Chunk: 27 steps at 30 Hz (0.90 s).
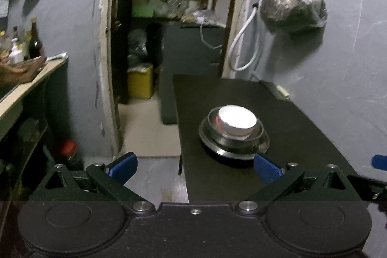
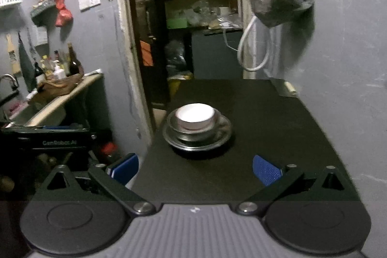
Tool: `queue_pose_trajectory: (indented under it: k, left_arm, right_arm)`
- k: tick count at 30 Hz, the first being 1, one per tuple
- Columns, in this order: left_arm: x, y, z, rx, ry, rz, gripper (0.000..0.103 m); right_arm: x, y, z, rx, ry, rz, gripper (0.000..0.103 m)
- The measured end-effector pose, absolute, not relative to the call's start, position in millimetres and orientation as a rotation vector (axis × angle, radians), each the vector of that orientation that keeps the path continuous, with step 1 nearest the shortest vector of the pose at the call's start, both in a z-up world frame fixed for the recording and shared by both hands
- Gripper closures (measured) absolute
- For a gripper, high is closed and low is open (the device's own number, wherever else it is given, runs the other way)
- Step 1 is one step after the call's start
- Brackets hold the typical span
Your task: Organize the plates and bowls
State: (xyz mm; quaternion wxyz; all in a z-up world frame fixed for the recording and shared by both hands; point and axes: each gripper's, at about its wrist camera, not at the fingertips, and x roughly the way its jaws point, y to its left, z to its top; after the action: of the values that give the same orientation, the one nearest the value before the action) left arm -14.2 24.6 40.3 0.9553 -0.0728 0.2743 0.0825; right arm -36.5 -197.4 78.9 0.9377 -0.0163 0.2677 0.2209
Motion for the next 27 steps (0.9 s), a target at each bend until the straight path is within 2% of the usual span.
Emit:
queue_pose_trajectory:
  k: [12,27]
  left_arm:
    - [-24.4,-5.2,42.3,-0.032,0.589,0.144,0.001]
    - [-45.5,14.4,38.2,0.03,0.614,0.14,0.001]
  right_arm:
    - [-36.2,-216.1,81.2,-0.028,0.557,0.396,0.0]
    - [-42.2,-194.6,72.7,-0.027,0.635,0.38,0.0]
